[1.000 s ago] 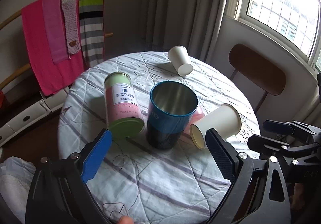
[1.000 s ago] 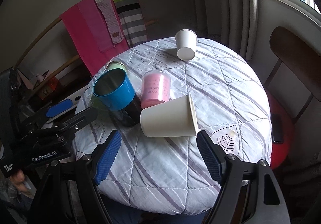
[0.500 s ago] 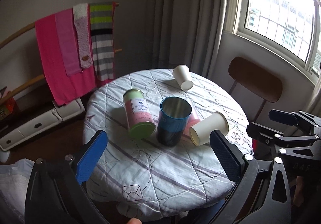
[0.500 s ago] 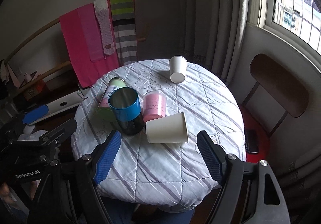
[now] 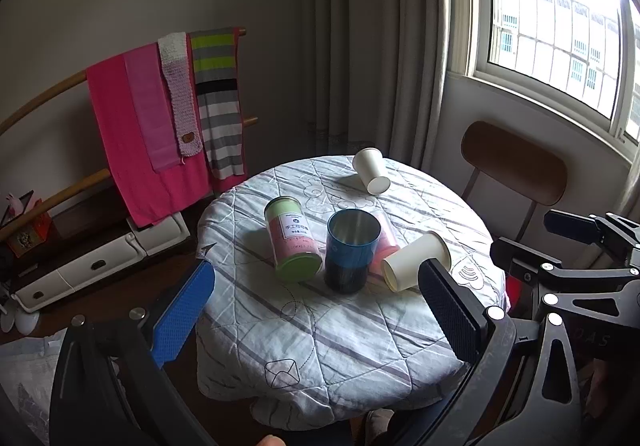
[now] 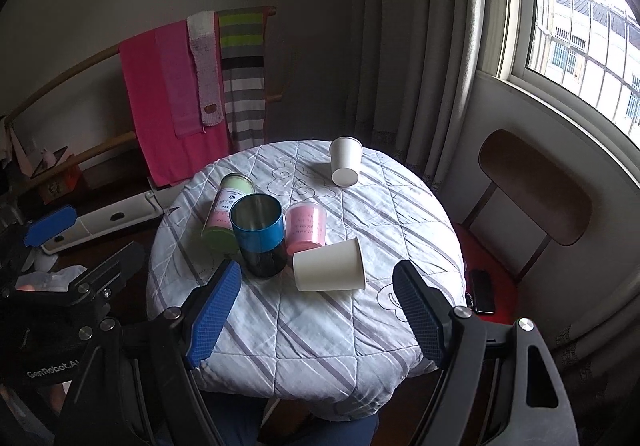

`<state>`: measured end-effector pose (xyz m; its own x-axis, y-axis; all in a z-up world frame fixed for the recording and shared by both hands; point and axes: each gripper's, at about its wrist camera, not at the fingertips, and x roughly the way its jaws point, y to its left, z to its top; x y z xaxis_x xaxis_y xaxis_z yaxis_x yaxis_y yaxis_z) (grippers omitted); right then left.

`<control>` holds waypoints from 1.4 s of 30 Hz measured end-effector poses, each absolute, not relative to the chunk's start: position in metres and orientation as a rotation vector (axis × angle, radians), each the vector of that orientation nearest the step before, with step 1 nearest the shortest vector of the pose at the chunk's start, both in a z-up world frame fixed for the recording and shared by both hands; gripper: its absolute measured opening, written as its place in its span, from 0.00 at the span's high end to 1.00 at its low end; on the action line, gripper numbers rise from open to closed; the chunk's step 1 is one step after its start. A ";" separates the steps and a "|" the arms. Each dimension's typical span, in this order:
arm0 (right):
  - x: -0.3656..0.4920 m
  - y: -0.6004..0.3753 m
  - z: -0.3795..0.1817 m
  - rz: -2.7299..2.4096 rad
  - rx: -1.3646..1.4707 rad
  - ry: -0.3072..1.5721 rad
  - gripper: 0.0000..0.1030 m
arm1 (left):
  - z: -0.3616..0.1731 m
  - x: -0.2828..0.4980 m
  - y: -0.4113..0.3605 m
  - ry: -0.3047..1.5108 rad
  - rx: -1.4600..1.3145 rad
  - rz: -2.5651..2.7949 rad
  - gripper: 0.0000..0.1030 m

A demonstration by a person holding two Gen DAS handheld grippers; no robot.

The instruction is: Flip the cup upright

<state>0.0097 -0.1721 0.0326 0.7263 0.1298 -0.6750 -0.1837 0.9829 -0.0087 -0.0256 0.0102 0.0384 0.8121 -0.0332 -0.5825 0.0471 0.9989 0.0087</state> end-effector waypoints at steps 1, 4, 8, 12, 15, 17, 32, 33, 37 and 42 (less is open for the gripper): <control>0.009 -0.172 0.034 0.170 -0.079 0.735 0.23 | 0.040 -0.027 0.010 0.615 0.024 -0.042 0.00; 0.008 -0.171 0.036 0.165 -0.083 0.731 0.23 | 0.043 -0.029 0.009 0.608 0.034 -0.030 0.00; 0.006 -0.169 0.039 0.151 -0.091 0.718 0.23 | 0.045 -0.029 0.008 0.600 0.040 -0.012 0.00; 0.001 -0.169 0.043 0.149 -0.093 0.688 0.23 | 0.051 -0.033 0.010 0.548 0.030 0.022 0.00; -0.002 -0.167 0.046 0.138 -0.102 0.654 0.23 | 0.054 -0.035 0.007 0.511 0.048 0.061 0.00; -0.004 -0.167 0.049 0.131 -0.109 0.625 0.23 | 0.054 -0.035 0.007 0.503 0.045 0.067 0.00; 0.008 -0.191 0.040 0.132 -0.096 0.619 0.23 | 0.045 -0.023 -0.020 0.515 0.047 0.100 0.00; 0.010 -0.194 0.039 0.134 -0.093 0.621 0.23 | 0.045 -0.022 -0.023 0.513 0.046 0.101 0.00; 0.018 -0.205 0.035 0.143 -0.090 0.624 0.23 | 0.042 -0.014 -0.034 0.523 0.040 0.112 0.00; 0.028 -0.220 0.031 0.161 -0.077 0.623 0.23 | 0.038 -0.004 -0.052 0.537 0.072 0.137 0.00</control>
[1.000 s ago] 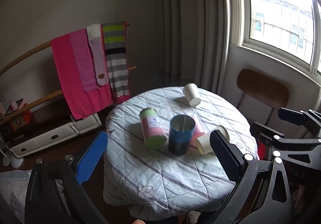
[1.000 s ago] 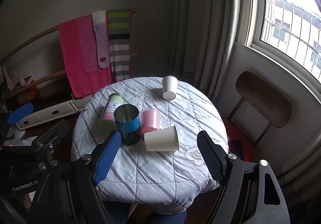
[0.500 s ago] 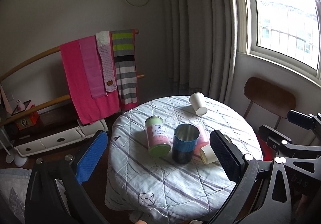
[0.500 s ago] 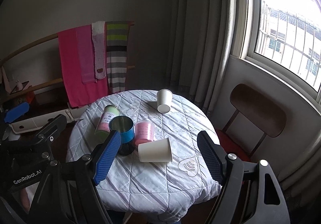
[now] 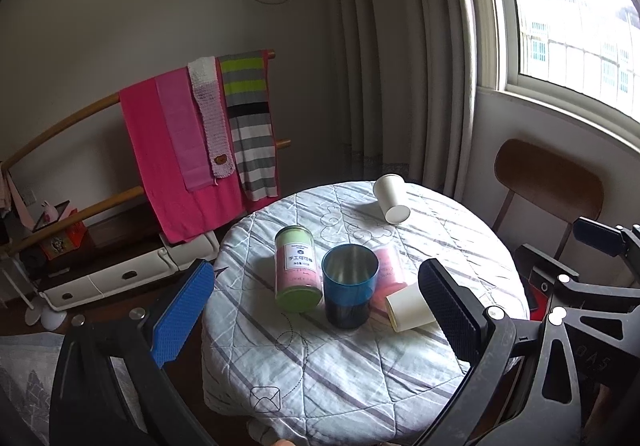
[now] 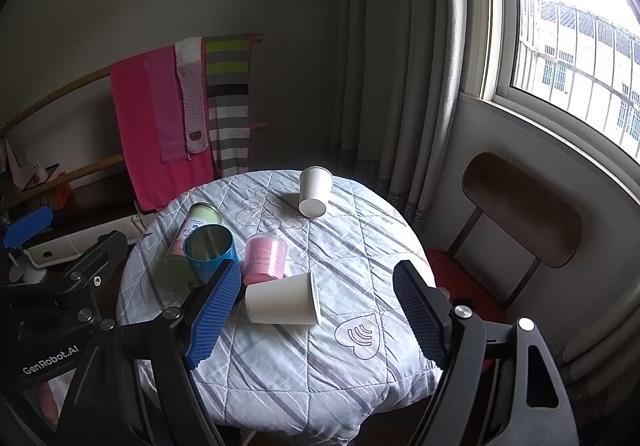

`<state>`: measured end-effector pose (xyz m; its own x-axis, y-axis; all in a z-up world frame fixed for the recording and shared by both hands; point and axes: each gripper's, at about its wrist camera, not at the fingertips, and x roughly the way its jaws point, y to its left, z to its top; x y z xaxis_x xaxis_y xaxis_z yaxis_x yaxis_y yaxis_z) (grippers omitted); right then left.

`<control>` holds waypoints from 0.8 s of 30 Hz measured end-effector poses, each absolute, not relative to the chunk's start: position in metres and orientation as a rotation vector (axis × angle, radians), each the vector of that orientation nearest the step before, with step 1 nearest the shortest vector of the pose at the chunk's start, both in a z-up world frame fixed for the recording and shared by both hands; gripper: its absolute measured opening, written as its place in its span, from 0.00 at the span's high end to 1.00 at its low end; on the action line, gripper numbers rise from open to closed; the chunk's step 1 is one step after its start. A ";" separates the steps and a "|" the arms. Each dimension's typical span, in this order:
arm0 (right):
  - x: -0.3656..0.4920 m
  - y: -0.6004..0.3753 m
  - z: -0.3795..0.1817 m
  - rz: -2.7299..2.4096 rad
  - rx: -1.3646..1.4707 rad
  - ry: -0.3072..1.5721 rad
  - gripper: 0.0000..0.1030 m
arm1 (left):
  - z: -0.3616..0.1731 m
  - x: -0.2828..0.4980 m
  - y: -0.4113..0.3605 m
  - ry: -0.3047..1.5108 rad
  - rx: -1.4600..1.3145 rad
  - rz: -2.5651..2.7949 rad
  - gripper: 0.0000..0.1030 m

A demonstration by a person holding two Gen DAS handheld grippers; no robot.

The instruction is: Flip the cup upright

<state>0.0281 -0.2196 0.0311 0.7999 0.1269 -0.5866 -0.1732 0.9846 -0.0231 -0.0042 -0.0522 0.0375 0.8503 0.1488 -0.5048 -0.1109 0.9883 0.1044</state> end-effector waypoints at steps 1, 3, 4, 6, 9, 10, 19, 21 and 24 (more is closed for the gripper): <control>0.030 -0.223 0.030 0.164 -0.072 0.624 0.23 | 0.037 -0.003 -0.055 0.537 0.079 0.141 0.00; 0.034 -0.229 0.027 0.173 -0.063 0.625 0.23 | 0.036 0.000 -0.063 0.539 0.097 0.149 0.00; 0.036 -0.231 0.026 0.178 -0.057 0.628 0.23 | 0.036 0.001 -0.065 0.535 0.103 0.152 0.00; 0.038 -0.236 0.024 0.191 -0.045 0.629 0.23 | 0.036 0.001 -0.069 0.525 0.115 0.163 0.00; 0.039 -0.240 0.024 0.200 -0.035 0.614 0.23 | 0.038 0.001 -0.072 0.515 0.116 0.165 0.00; 0.038 -0.241 0.025 0.201 -0.034 0.609 0.23 | 0.039 0.000 -0.072 0.507 0.113 0.163 0.00; 0.032 -0.244 0.029 0.198 -0.045 0.581 0.23 | 0.038 -0.005 -0.074 0.491 0.113 0.155 0.00; 0.032 -0.244 0.029 0.201 -0.048 0.581 0.23 | 0.038 -0.006 -0.073 0.495 0.105 0.146 0.00; 0.030 -0.244 0.032 0.200 -0.052 0.573 0.23 | 0.039 -0.009 -0.070 0.486 0.086 0.138 0.00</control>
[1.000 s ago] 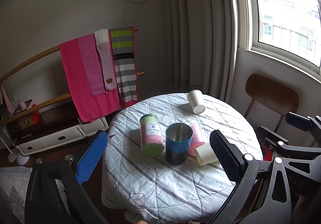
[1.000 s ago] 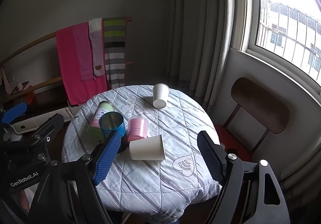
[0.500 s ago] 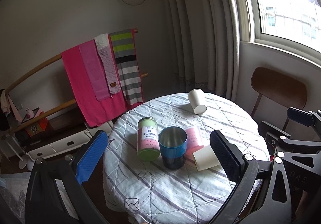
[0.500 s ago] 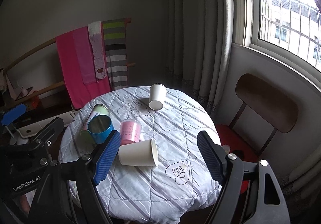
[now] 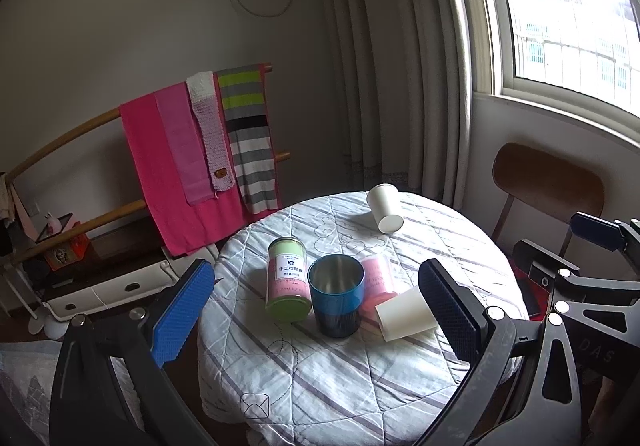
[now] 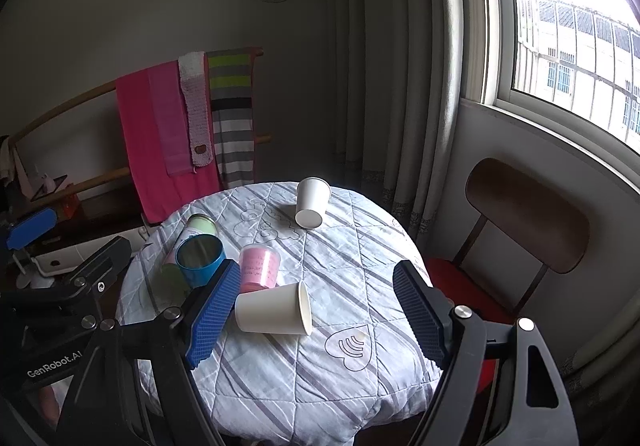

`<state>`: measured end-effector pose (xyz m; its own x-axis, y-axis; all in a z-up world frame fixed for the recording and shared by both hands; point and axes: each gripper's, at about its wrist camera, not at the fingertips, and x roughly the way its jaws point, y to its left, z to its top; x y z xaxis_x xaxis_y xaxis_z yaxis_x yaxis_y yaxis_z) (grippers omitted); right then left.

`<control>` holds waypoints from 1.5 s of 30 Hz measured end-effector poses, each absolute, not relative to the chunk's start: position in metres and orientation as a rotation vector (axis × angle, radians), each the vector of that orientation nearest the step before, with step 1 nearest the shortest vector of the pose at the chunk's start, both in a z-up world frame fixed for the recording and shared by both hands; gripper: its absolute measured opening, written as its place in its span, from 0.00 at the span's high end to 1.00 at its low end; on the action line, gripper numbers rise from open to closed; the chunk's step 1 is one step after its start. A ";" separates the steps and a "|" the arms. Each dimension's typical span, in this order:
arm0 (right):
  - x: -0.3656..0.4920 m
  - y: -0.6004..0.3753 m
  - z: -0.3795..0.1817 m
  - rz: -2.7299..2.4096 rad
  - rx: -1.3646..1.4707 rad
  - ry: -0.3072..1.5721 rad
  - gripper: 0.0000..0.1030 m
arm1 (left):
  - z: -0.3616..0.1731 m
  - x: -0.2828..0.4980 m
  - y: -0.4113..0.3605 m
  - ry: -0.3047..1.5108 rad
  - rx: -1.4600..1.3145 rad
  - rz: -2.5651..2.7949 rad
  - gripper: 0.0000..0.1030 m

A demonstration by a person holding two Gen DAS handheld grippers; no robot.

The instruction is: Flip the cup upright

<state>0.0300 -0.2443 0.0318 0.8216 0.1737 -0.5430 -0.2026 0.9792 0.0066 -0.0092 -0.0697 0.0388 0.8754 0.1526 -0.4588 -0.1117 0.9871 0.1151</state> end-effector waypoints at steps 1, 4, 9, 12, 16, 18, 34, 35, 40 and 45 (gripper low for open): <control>0.029 -0.244 0.033 0.198 -0.056 0.570 0.23 | 0.039 -0.010 -0.069 0.485 0.082 0.133 0.00; 0.025 -0.242 0.035 0.189 -0.068 0.562 0.23 | 0.039 -0.011 -0.066 0.482 0.069 0.120 0.00; 0.023 -0.240 0.037 0.185 -0.073 0.552 0.23 | 0.040 -0.011 -0.063 0.483 0.062 0.116 0.00; 0.022 -0.240 0.038 0.187 -0.074 0.544 0.23 | 0.040 -0.013 -0.062 0.473 0.060 0.118 0.00; 0.022 -0.238 0.038 0.187 -0.078 0.540 0.23 | 0.040 -0.015 -0.062 0.462 0.051 0.117 0.00; 0.021 -0.239 0.039 0.193 -0.074 0.533 0.23 | 0.039 -0.015 -0.062 0.451 0.046 0.115 0.00; -0.006 -0.228 0.038 0.124 -0.021 0.313 0.22 | 0.036 -0.027 -0.049 0.317 0.050 0.033 0.00; -0.007 -0.228 0.039 0.109 -0.018 0.297 0.22 | 0.037 -0.029 -0.049 0.307 0.047 0.018 0.00; -0.011 -0.221 0.040 0.057 -0.043 0.258 0.22 | 0.038 -0.030 -0.046 0.297 0.047 0.019 0.00; -0.015 -0.220 0.040 0.054 -0.038 0.252 0.21 | 0.038 -0.027 -0.042 0.303 0.033 0.029 0.00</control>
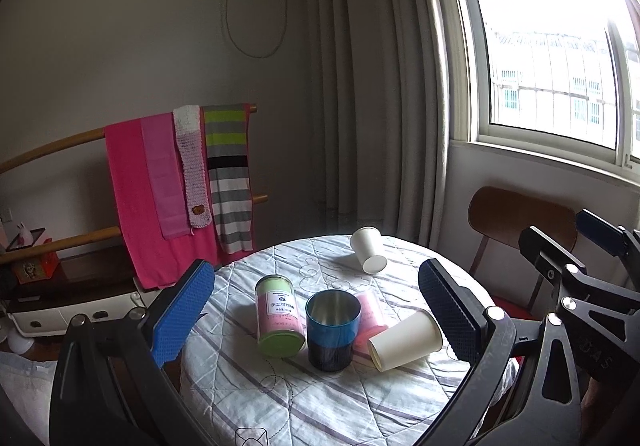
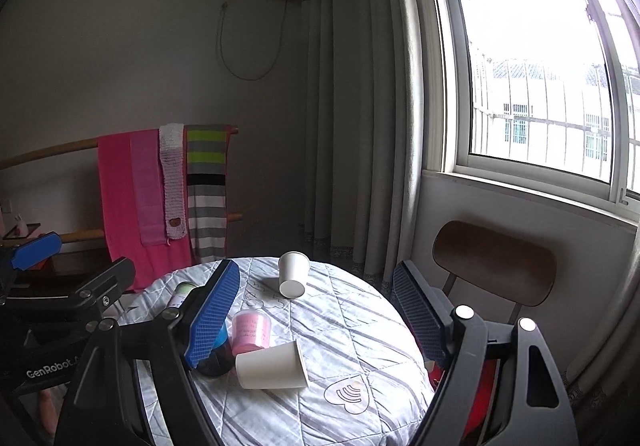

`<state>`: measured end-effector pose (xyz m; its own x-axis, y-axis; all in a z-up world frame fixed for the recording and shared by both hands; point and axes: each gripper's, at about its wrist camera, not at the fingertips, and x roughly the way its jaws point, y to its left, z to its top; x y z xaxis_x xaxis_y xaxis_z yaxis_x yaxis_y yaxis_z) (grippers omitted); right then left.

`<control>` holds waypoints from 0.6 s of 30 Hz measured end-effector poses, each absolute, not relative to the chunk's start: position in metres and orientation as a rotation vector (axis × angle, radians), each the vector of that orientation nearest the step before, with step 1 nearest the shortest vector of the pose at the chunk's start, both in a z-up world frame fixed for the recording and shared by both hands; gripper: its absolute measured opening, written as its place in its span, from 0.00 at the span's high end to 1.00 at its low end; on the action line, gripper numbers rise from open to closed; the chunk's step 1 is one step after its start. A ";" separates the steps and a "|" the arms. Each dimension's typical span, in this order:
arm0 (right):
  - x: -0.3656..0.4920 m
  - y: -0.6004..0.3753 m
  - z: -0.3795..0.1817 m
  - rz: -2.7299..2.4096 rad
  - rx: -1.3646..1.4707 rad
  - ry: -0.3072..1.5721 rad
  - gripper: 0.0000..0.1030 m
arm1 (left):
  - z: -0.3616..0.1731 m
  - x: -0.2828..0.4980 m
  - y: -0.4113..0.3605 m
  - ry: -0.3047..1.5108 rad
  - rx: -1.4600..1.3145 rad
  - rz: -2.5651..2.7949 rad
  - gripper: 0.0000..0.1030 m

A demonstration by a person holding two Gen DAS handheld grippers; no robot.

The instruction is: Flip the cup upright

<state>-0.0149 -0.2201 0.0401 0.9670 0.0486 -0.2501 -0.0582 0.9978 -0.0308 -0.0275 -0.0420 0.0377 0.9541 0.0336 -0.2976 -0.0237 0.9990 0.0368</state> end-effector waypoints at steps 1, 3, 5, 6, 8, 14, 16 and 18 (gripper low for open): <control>-0.016 -0.220 0.040 0.054 -0.036 0.246 0.21 | 0.038 -0.027 -0.041 0.302 0.031 0.031 0.00; -0.018 -0.219 0.040 0.052 -0.040 0.247 0.21 | 0.037 -0.027 -0.040 0.302 0.029 0.036 0.00; -0.018 -0.217 0.039 0.052 -0.044 0.253 0.21 | 0.036 -0.025 -0.039 0.308 0.029 0.033 0.00; -0.017 -0.218 0.039 0.053 -0.042 0.253 0.21 | 0.036 -0.025 -0.038 0.310 0.028 0.031 0.00; -0.017 -0.218 0.038 0.054 -0.040 0.255 0.21 | 0.036 -0.024 -0.038 0.313 0.030 0.033 0.00; -0.017 -0.220 0.039 0.049 -0.040 0.263 0.21 | 0.034 -0.021 -0.039 0.334 0.029 0.012 0.00; -0.017 -0.220 0.039 0.048 -0.040 0.268 0.21 | 0.034 -0.020 -0.039 0.342 0.024 0.005 0.00; -0.017 -0.221 0.038 0.047 -0.039 0.270 0.21 | 0.033 -0.018 -0.040 0.349 0.024 0.005 0.00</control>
<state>-0.0165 -0.2207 0.0383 0.9627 0.0415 -0.2674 -0.0520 0.9981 -0.0325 -0.0181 -0.0396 0.0326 0.9396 0.0089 -0.3422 -0.0005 0.9997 0.0246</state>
